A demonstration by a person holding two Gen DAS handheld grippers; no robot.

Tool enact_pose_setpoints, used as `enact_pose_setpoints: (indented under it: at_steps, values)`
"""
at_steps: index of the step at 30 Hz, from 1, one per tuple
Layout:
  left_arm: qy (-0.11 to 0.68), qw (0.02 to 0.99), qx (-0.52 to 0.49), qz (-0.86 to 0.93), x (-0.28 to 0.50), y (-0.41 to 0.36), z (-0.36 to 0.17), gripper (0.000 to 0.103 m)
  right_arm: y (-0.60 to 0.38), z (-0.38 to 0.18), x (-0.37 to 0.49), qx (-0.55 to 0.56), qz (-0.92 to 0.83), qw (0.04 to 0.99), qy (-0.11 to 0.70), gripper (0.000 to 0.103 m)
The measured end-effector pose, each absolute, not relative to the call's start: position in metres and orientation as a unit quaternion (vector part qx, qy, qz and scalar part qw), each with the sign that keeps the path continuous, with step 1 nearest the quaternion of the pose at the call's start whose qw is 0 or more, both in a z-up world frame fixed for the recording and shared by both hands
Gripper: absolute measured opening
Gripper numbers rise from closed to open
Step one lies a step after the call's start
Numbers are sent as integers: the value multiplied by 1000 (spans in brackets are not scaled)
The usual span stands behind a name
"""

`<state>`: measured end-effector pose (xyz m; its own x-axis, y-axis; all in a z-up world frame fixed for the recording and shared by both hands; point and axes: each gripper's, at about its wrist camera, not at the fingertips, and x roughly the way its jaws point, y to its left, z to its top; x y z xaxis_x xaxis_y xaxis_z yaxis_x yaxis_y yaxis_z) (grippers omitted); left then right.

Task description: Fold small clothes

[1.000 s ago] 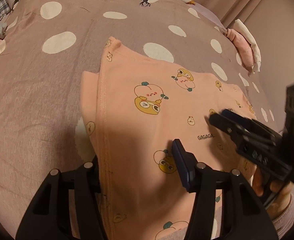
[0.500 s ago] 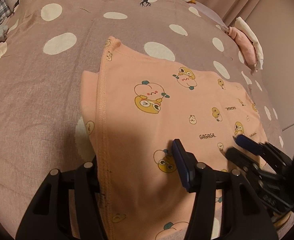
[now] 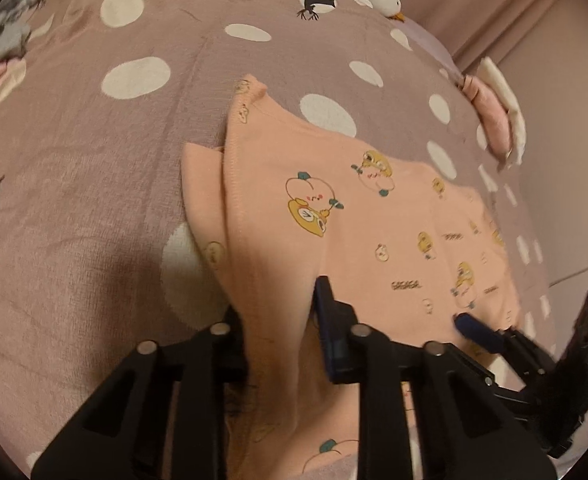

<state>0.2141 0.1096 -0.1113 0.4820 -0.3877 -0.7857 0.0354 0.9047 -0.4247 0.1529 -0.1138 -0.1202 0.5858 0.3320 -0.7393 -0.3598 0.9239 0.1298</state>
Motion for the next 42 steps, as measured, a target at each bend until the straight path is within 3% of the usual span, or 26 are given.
enact_pose_setpoints:
  at_steps: [6,16,24,31,37,42]
  values:
    - [482,831,-236,-144,211,115,-98,16,-136,-116,149,43,194,896,397,48]
    - [444,874,-126,-155,210,48,-44,14,-175,-107,145,105,189,902,373,48]
    - [457,866,-70,-190,229,-29,-36,15,-223,-101,139,164,166,908,347,48]
    - [508,812,-96,-271,236,-75,-66,21,-260,-110,133,192,141,902,360,48]
    - [502,818,-109,-258,227,-56,-65,25,-271,-113,130,207,153,895,364,48]
    - [481,841,-116,-217,202,-14,-64,45,-262,-116,140,232,202,872,380,51]
